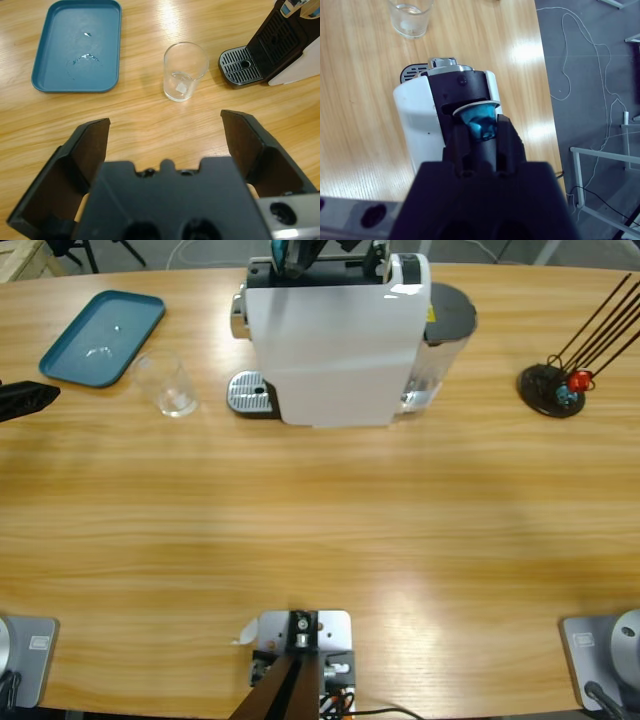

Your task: Pour coffee

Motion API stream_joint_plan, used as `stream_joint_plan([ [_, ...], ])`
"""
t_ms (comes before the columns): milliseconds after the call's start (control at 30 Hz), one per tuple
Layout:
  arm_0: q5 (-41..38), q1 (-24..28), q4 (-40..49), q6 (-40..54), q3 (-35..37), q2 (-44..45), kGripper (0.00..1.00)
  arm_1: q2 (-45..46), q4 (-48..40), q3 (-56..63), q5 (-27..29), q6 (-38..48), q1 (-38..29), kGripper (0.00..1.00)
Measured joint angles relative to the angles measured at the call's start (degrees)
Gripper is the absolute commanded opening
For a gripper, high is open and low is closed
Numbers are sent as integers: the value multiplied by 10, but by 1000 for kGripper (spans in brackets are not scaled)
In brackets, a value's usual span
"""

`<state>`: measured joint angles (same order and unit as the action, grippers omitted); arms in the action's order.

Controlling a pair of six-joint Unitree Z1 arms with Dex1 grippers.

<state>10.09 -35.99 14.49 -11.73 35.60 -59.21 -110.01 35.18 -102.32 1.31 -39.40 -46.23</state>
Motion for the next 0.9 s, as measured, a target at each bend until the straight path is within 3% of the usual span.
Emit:
stream_joint_plan([
  [600,0,0,-2,0,0,0,950,0,6,-4,0,4,-9,0],
  [900,0,0,-2,0,0,0,950,-6,55,-35,-5,15,-13,0],
])
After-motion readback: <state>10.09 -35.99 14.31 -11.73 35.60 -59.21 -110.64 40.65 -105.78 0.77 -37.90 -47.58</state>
